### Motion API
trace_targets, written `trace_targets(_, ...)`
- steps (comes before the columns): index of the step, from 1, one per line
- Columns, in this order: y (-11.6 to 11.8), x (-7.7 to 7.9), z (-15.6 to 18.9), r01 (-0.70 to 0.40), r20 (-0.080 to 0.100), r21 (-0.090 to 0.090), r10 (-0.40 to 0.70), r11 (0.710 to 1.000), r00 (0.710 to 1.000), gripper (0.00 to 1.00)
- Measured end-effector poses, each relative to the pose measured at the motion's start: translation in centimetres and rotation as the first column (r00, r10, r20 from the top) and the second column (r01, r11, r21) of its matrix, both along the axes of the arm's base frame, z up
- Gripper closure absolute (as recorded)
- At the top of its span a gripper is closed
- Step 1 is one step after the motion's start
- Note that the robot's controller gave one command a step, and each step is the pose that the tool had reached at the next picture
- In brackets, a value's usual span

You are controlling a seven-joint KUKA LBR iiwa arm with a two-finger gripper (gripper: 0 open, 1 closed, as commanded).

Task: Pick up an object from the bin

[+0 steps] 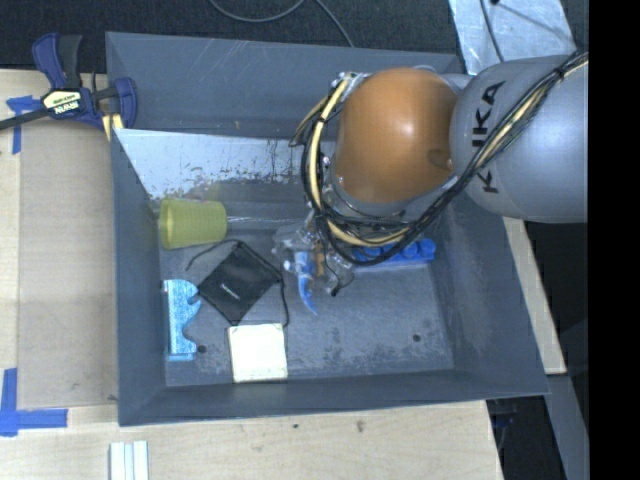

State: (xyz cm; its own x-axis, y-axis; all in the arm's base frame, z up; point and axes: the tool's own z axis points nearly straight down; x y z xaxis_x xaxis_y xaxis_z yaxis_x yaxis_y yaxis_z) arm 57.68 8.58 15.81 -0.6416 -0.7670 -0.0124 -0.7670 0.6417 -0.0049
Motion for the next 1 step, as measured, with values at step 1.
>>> trace_targets(1,0.0,-0.03,0.49,0.001,-0.002,0.0,-0.001,1.0,1.0,1.0)
